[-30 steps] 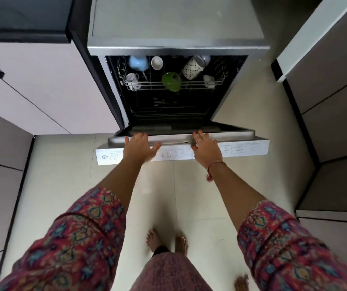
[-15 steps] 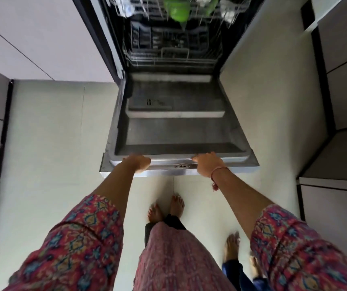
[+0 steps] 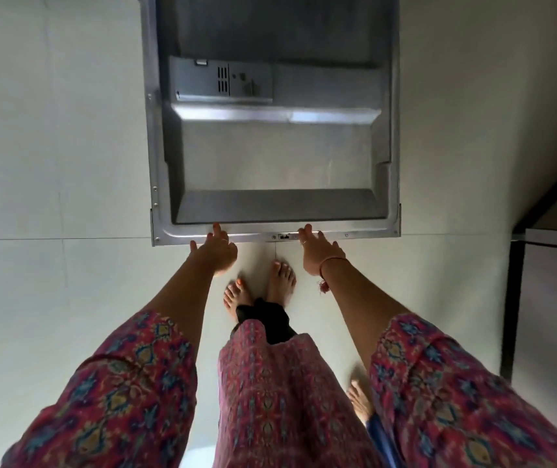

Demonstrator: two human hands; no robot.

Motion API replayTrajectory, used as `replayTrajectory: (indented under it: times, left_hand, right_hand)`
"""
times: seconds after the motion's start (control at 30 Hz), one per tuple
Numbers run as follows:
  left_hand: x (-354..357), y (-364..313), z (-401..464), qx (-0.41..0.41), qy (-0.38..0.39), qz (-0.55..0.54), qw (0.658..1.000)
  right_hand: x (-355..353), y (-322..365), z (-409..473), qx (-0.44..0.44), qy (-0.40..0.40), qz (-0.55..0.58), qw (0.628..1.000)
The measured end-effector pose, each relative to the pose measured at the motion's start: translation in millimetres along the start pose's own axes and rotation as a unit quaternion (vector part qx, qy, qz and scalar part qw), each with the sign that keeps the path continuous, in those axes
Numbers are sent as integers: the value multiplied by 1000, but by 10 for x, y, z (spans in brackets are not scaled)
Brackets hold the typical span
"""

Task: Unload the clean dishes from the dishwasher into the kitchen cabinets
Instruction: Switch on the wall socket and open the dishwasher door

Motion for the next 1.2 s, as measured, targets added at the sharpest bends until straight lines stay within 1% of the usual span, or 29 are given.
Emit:
replayTrajectory:
  times: [0.13, 0.27, 0.43, 0.57, 0.63, 0.7, 0.87, 0.93, 1.0, 1.1, 1.2]
  left_hand:
    - [161, -22, 344, -9, 8, -6, 1000]
    - [253, -22, 551, 0, 7, 3, 1000]
    - [250, 9, 526, -2, 6, -9, 1000]
    - [25, 44, 345, 1, 3, -6, 1000]
    - [-113, 82, 173, 5, -11, -3, 1000]
    - [-300, 99, -78, 8, -36, 0, 999]
    - [-1028, 54, -955, 45, -81, 22, 995]
    - [-1418, 20, -1312, 53, -117, 26, 991]
    - [-1793, -20, -1617, 54, -150, 2, 987]
    - [-2333, -106, -2023, 75, -223, -5, 972]
    - [-2751, -185, -2317, 92, -261, -16, 961]
  right_hand:
    - [183, -59, 334, 22, 11, 5, 1000]
    - [284, -102, 517, 30, 28, 2, 999]
    - [301, -102, 482, 31, 15, 11, 999]
    - [74, -54, 357, 26, 12, 31, 999]
    - [-108, 15, 233, 18, -6, 21, 1000]
    - [-347, 109, 38, 13, -41, 9, 999]
    - [-1119, 400, -641, 1, -111, -7, 994]
    - [-1497, 528, -922, -6, -148, -8, 989]
    - [-1869, 628, -1144, -6, -185, 9, 983]
    - [-2442, 749, -1457, -18, -227, -1, 974]
    - [-2911, 818, -1694, -24, -265, 5, 964]
Point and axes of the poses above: each hand's wrist, its own z-axis towards the middle knuckle, its own x-axis out of the palm, y = z × x, the point moved 2 cm from there along z, towards the middle knuckle, and after that the axes turned 13 degrees about -x, right-handed, at the moved point
